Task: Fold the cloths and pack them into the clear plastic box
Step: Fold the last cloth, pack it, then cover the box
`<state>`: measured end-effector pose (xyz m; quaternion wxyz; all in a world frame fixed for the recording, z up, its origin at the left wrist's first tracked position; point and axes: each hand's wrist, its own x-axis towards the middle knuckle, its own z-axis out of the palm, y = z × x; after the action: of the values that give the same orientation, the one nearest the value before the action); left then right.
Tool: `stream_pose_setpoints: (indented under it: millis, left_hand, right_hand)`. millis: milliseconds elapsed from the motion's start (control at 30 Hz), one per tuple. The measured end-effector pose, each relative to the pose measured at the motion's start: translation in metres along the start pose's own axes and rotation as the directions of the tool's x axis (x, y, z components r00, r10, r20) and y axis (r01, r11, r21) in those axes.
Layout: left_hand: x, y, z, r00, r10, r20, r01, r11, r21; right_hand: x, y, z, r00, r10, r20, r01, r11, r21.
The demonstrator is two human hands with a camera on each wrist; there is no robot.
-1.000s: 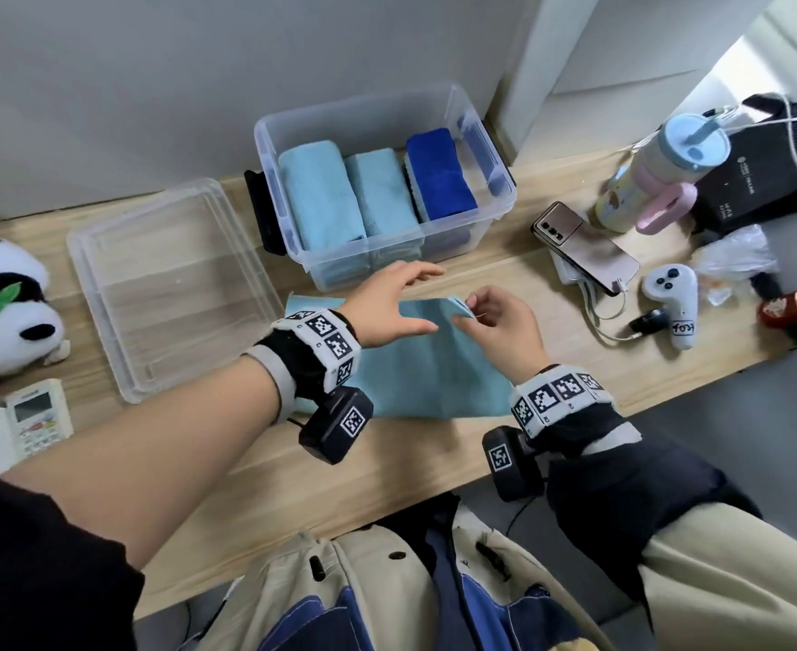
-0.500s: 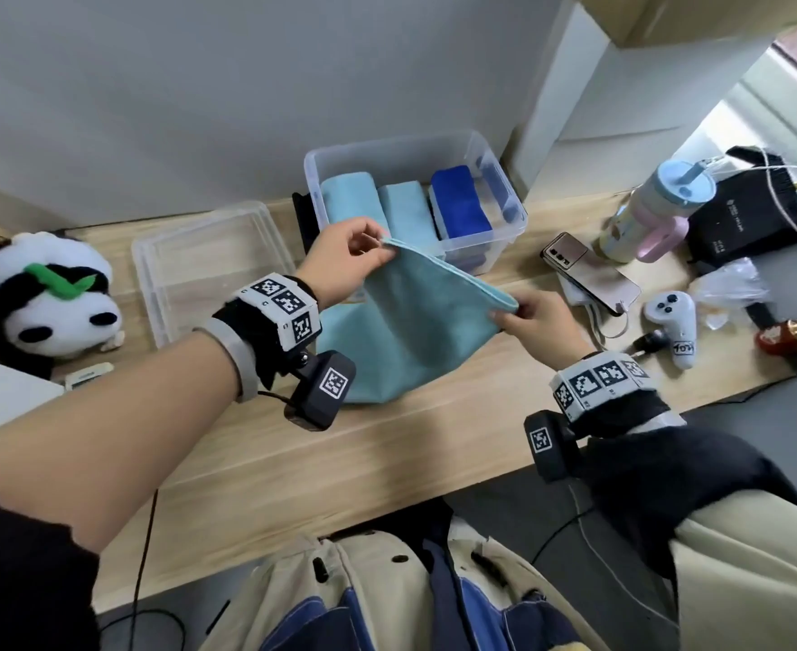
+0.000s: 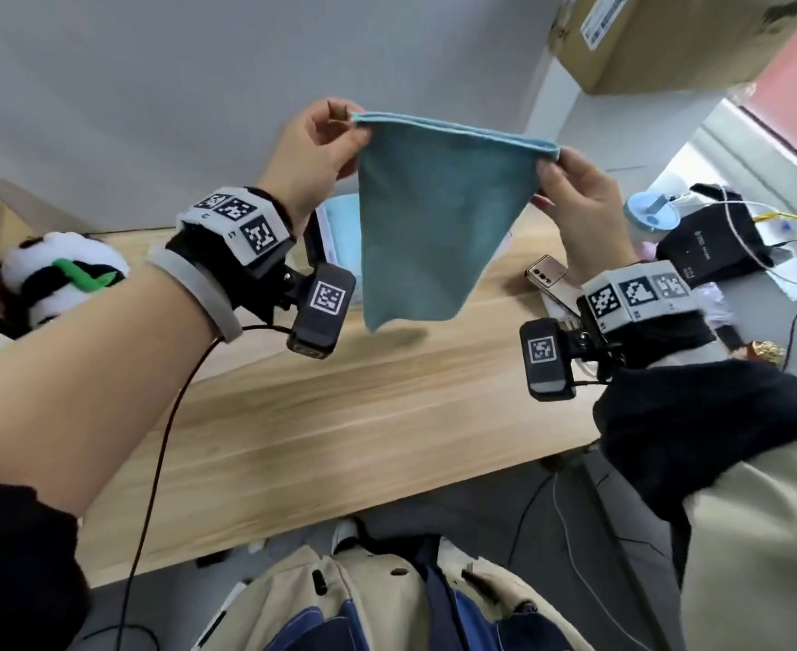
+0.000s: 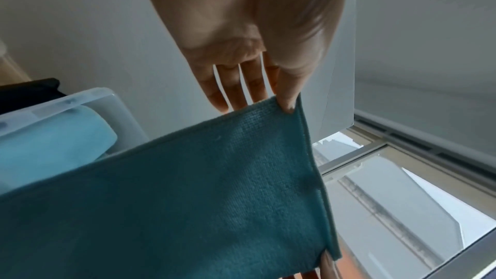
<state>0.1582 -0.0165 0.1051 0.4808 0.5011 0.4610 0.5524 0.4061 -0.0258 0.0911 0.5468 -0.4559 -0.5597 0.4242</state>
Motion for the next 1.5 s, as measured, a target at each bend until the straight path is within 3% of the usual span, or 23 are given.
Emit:
stream_pose_setpoints:
  millis: [100, 233, 367, 467, 633, 767, 900, 1067, 1200, 1367, 1433, 1500]
  left_hand:
    - [-0.023, -0.006, -0.003, 0.998, -0.060, 0.037, 0.063, 0.994, -0.089]
    - [-0.066, -0.041, -0.010, 0.955, -0.269, 0.127, 0.277, 0.959, -0.056]
    - [-0.117, -0.095, -0.014, 0.822, -0.546, 0.161, 0.550, 0.835, 0.026]
    - [-0.155, -0.140, -0.016, 0.717, -0.686, 0.126, 0.676, 0.728, 0.113]
    - [-0.199, -0.182, -0.017, 0.591, -0.805, 0.050, 0.782, 0.587, 0.208]
    - [-0.216, -0.196, -0.021, 0.535, -0.844, 0.042, 0.819, 0.531, 0.220]
    - [-0.216, -0.208, -0.023, 0.538, -0.843, 0.005, 0.814, 0.521, 0.257]
    - [-0.201, -0.221, -0.023, 0.644, -0.762, -0.075, 0.710, 0.557, 0.431]
    - [-0.188, -0.234, -0.015, 0.671, -0.733, -0.111, 0.702, 0.580, 0.414]
    - [-0.146, -0.240, -0.015, 0.717, -0.674, -0.176, 0.670, 0.597, 0.442]
    - [-0.123, -0.237, -0.016, 0.745, -0.637, -0.199, 0.656, 0.643, 0.395]
    - [-0.109, -0.233, -0.020, 0.732, -0.651, -0.199, 0.681, 0.699, 0.218]
  right_hand:
    - [-0.014, 0.004, -0.008, 0.996, 0.031, 0.087, -0.036, 0.998, 0.051]
    - [-0.049, 0.037, -0.022, 0.942, 0.237, 0.237, -0.257, 0.965, 0.054]
    - [-0.102, 0.080, -0.022, 0.803, 0.470, 0.366, -0.477, 0.876, -0.078]
    - [-0.141, 0.108, -0.018, 0.694, 0.586, 0.418, -0.580, 0.799, -0.157]
    - [-0.183, 0.139, -0.012, 0.549, 0.722, 0.420, -0.697, 0.674, -0.246]
    - [-0.196, 0.155, -0.010, 0.496, 0.772, 0.397, -0.723, 0.621, -0.303]
    - [-0.198, 0.175, -0.010, 0.469, 0.820, 0.327, -0.740, 0.567, -0.362]
    - [-0.183, 0.194, -0.006, 0.537, 0.809, 0.239, -0.692, 0.584, -0.423]
    - [-0.173, 0.205, 0.005, 0.577, 0.788, 0.215, -0.651, 0.602, -0.462]
    - [-0.137, 0.205, 0.016, 0.674, 0.723, 0.152, -0.587, 0.649, -0.484]
    - [-0.118, 0.204, 0.019, 0.684, 0.718, 0.125, -0.623, 0.665, -0.412]
    - [-0.106, 0.201, 0.020, 0.684, 0.720, 0.114, -0.677, 0.686, -0.267]
